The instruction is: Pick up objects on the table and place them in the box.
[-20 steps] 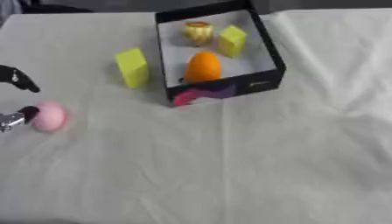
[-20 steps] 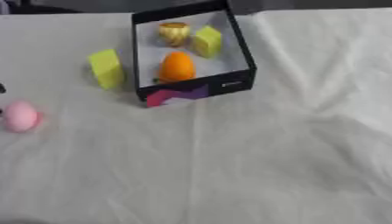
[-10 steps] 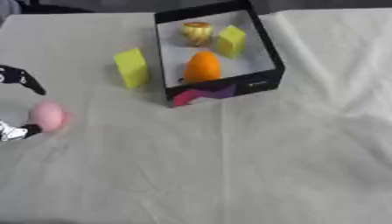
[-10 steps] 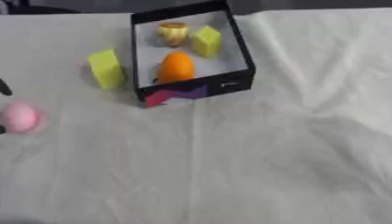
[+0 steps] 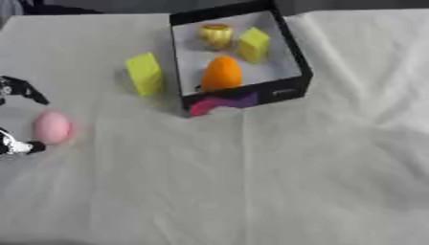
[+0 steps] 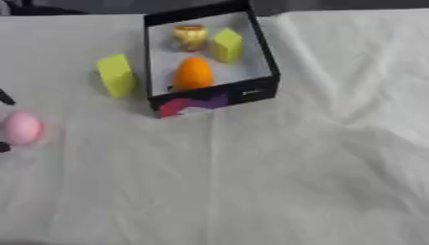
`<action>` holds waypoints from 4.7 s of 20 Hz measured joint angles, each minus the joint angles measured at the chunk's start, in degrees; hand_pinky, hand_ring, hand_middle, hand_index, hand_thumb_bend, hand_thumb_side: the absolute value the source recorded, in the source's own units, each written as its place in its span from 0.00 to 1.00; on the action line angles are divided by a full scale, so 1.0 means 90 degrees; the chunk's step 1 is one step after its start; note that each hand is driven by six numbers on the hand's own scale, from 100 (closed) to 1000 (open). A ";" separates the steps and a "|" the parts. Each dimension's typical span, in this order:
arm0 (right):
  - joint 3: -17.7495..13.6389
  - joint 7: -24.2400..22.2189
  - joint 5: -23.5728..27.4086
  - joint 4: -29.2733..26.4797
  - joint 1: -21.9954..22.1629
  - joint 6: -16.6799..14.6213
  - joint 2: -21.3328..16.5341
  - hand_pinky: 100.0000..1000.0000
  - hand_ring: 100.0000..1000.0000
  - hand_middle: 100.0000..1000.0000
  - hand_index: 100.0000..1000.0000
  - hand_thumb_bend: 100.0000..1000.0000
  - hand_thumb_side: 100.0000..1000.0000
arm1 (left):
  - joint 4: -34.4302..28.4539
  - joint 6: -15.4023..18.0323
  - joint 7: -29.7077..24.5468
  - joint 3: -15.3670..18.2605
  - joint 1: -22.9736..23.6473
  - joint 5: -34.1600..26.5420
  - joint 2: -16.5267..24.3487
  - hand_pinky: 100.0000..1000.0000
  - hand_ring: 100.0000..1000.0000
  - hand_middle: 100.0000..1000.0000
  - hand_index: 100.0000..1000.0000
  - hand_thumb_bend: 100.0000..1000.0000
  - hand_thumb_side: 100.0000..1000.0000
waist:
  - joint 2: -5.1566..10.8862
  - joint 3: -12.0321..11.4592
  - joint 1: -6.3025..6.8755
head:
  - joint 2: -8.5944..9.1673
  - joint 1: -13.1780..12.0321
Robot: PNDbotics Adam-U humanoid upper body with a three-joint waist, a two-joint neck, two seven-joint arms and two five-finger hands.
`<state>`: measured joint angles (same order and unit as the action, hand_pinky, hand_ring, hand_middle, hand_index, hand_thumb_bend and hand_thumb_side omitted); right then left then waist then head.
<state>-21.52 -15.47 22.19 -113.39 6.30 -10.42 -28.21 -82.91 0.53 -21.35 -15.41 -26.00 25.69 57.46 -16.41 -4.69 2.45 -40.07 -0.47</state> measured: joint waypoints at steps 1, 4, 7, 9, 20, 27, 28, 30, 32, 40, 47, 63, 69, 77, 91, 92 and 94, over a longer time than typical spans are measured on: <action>0.0000 0.0002 -0.0016 0.0000 0.0001 0.0007 0.0019 0.88 0.57 0.58 0.84 0.00 0.52 | 0.0126 0.0000 0.0021 -0.0001 -0.0023 0.0052 -0.0051 0.90 0.81 0.69 0.79 0.45 0.21 | 0.0000 0.0001 0.0000 | 0.0005 -0.0002; 0.0000 -0.0002 -0.0034 0.0000 0.0001 0.0030 0.0028 0.88 0.57 0.58 0.85 0.00 0.52 | 0.0428 0.0008 0.0018 -0.0010 -0.0063 0.0135 -0.0172 0.87 0.78 0.67 0.78 0.39 0.21 | 0.0000 0.0006 0.0000 | 0.0022 -0.0019; 0.0000 -0.0011 -0.0066 0.0000 0.0001 0.0056 0.0044 0.88 0.57 0.58 0.85 0.00 0.52 | 0.0580 0.0020 -0.0004 -0.0039 -0.0123 0.0143 -0.0262 0.82 0.74 0.63 0.75 0.31 0.21 | 0.0000 0.0010 0.0000 | 0.0033 -0.0030; 0.0000 -0.0020 -0.0081 0.0000 -0.0003 0.0083 0.0070 0.88 0.57 0.59 0.85 0.00 0.52 | 0.0627 0.0016 -0.0007 -0.0042 -0.0160 0.0129 -0.0297 0.77 0.70 0.59 0.71 0.24 0.20 | 0.0000 0.0013 0.0000 | 0.0039 -0.0046; 0.0000 -0.0079 -0.0082 0.0000 -0.0024 0.0155 0.0076 0.89 0.57 0.59 0.85 0.00 0.51 | 0.0632 -0.0049 0.0366 -0.0118 -0.0334 0.0177 -0.0451 0.55 0.49 0.41 0.47 0.02 0.16 | -0.0001 0.0031 0.0000 | 0.0039 -0.0055; -0.0001 -0.0110 -0.0081 0.0000 -0.0010 0.0149 0.0076 0.89 0.57 0.59 0.85 0.00 0.50 | 0.0247 0.0040 0.0758 -0.0118 -0.0426 0.0102 -0.0485 0.53 0.47 0.38 0.43 0.00 0.15 | -0.0001 0.0040 0.0000 | 0.0039 -0.0073; -0.0002 -0.0115 -0.0080 0.0000 0.0005 0.0144 0.0076 0.89 0.57 0.59 0.85 0.00 0.50 | 0.0119 0.0041 0.0769 -0.0114 -0.0446 0.0066 -0.0478 0.53 0.47 0.38 0.43 0.00 0.15 | -0.0001 0.0041 0.0000 | 0.0039 -0.0073; -0.0002 -0.0119 -0.0078 0.0000 0.0028 0.0138 0.0076 0.89 0.57 0.59 0.85 0.00 0.50 | -0.0190 0.0066 0.0791 -0.0112 -0.0572 0.0031 -0.0415 0.53 0.47 0.39 0.44 0.00 0.14 | 0.0003 0.0052 0.0000 | 0.0039 -0.0076; -0.0002 -0.0122 -0.0068 0.0000 0.0029 0.0133 0.0073 0.89 0.57 0.59 0.85 0.00 0.50 | -0.0514 0.0093 0.0791 -0.0111 -0.0898 -0.0050 -0.0343 0.53 0.47 0.39 0.43 0.00 0.12 | 0.0007 0.0094 0.0002 | 0.0038 -0.0103; 0.0168 -0.0313 0.0313 0.0000 -0.0383 0.0148 -0.0183 0.89 0.58 0.59 0.85 0.00 0.49 | -0.0404 0.0412 0.0547 -0.0340 -0.3042 -0.0059 -0.1182 0.53 0.46 0.38 0.42 0.00 0.09 | 0.0007 0.0717 0.0072 | 0.0051 -0.0499; 0.0318 -0.0511 0.0648 0.0000 -0.0732 0.0243 -0.0322 0.89 0.58 0.59 0.85 0.00 0.49 | 0.1836 0.0882 0.0631 -0.0132 -0.3994 0.1097 -0.2808 0.57 0.47 0.40 0.43 0.00 0.11 | -0.0013 0.1249 0.0151 | 0.0215 -0.1001; 0.0356 -0.0589 0.0564 0.0000 -0.0701 0.0318 -0.0309 0.89 0.58 0.59 0.85 0.00 0.50 | 0.2958 0.1770 0.0758 0.0186 -0.4249 0.1397 -0.3431 0.89 0.79 0.75 0.84 0.13 0.41 | -0.0112 0.1134 0.0149 | 0.0262 -0.0851; 0.0350 -0.0568 0.0514 0.0000 -0.0576 0.0254 -0.0308 0.89 0.58 0.59 0.85 0.00 0.49 | 0.2557 0.1900 -0.0114 0.0206 -0.4268 0.0795 -0.2779 0.90 0.81 0.76 0.83 0.08 0.51 | -0.0112 0.1036 0.0149 | 0.0208 -0.0734; 0.0244 -0.0444 0.0315 0.0000 -0.0250 0.0158 -0.0281 0.89 0.57 0.59 0.85 0.00 0.50 | 0.2464 0.1779 -0.1982 0.0589 -0.4021 0.0498 -0.1628 0.88 0.82 0.73 0.81 0.26 0.91 | -0.0103 0.0748 0.0149 | 0.0082 -0.0430; 0.0231 -0.0356 0.0236 0.0000 -0.0161 0.0157 -0.0261 0.89 0.57 0.58 0.84 0.00 0.50 | 0.2868 0.1770 -0.2902 0.0627 -0.3886 0.1219 -0.1663 0.97 0.86 0.75 0.82 0.50 1.00 | -0.0058 0.0692 0.0148 | 0.0038 -0.0304; 0.0231 -0.0359 0.0227 0.0000 -0.0163 0.0161 -0.0261 0.89 0.57 0.58 0.84 0.00 0.50 | 0.2915 0.1770 -0.2902 0.0627 -0.3885 0.1295 -0.1698 0.97 0.87 0.76 0.84 0.51 1.00 | -0.0058 0.0695 0.0149 | 0.0038 -0.0304; 0.0230 -0.0363 0.0211 0.0000 -0.0163 0.0174 -0.0259 0.89 0.57 0.58 0.84 0.00 0.50 | 0.3012 0.1770 -0.2902 0.0626 -0.3884 0.1433 -0.1778 0.98 0.87 0.77 0.85 0.52 1.00 | -0.0058 0.0703 0.0150 | 0.0038 -0.0304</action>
<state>-19.45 -18.74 24.09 -113.39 4.83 -8.86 -30.55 -55.80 16.46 -47.46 -9.77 -60.95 38.60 41.45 -16.93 1.64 3.80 -39.73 -3.21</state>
